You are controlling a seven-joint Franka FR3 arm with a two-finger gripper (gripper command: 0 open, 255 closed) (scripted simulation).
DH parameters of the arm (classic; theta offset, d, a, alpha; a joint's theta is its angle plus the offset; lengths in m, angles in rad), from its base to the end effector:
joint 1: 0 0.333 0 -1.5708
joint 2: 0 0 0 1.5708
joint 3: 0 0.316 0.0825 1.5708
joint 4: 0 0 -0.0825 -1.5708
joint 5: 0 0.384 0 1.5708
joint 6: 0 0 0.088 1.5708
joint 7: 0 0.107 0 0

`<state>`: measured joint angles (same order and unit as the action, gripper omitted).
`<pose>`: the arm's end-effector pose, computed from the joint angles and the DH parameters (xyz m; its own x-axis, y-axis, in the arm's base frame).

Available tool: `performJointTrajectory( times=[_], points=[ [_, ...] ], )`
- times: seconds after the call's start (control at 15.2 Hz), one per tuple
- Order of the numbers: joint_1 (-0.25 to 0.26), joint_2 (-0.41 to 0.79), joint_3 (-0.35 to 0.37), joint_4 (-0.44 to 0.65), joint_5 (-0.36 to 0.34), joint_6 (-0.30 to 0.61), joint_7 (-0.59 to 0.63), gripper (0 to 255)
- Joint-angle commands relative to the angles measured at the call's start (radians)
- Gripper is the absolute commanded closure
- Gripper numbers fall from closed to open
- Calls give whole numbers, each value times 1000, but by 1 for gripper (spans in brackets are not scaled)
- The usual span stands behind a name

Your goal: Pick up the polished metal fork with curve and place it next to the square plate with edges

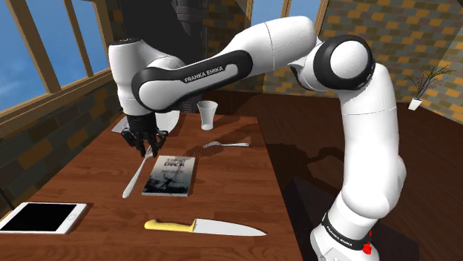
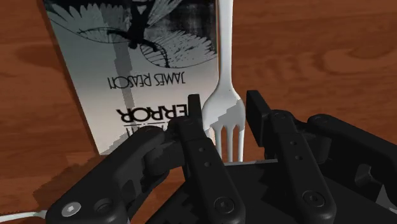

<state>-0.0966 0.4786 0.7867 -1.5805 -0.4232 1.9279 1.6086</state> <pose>0.5733 0.3414 0.4261 0.6718 -0.7378 0.0653 -0.7385 -0.6740 -0.0184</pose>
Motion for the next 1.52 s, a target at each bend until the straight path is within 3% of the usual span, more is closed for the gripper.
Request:
performJointTrajectory(
  times=[0.0, 0.86, 1.45],
  points=[
    [-33, -1, -7, 5, 5, 0, -44, 255],
    [-196, 69, -74, 128, -2, -26, -306, 255],
    [-200, 102, -91, 68, -29, 60, -290, 255]
  ],
)
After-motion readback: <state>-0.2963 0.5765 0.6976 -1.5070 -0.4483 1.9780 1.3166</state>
